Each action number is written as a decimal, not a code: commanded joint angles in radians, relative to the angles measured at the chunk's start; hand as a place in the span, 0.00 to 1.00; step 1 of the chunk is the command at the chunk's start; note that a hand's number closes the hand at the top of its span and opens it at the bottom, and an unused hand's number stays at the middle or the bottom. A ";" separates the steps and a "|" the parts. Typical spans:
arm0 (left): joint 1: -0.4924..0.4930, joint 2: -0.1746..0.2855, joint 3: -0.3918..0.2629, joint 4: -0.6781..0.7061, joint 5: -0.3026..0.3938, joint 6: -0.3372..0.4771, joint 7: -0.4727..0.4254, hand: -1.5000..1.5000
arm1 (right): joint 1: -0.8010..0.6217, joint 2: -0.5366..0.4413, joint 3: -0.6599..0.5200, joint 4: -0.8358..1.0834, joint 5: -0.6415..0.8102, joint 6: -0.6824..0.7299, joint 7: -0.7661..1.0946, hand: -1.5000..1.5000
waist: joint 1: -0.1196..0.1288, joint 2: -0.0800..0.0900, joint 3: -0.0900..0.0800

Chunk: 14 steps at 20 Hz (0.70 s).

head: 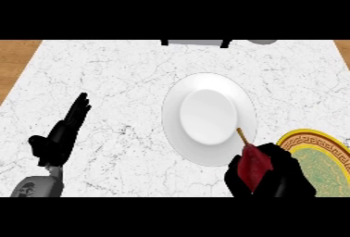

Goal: Pick the pear from the plate and place it in the plate

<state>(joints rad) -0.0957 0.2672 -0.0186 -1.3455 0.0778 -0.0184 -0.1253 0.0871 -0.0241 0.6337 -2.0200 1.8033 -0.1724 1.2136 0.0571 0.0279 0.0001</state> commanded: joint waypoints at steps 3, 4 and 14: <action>-0.026 -0.012 -0.008 0.003 -0.003 0.004 0.020 0.50 | -0.211 0.023 -0.171 0.142 -0.109 -0.168 0.239 1.00 | -0.003 -0.005 0.004; -0.028 -0.005 -0.005 0.011 -0.001 -0.005 0.017 0.50 | -0.238 0.023 -0.182 0.163 -0.123 -0.154 0.265 0.00 | 0.000 -0.005 0.003; -0.017 -0.030 -0.012 0.021 -0.011 0.013 0.008 0.50 | -0.431 0.024 -0.383 0.338 -0.240 -0.335 0.258 0.00 | 0.003 -0.014 0.003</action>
<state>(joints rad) -0.1096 0.2523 -0.0287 -1.3290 0.0702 -0.0186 -0.1189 -0.2511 -0.0065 0.2841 -1.7223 1.5811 -0.3224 1.2251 0.0640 0.0203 0.0034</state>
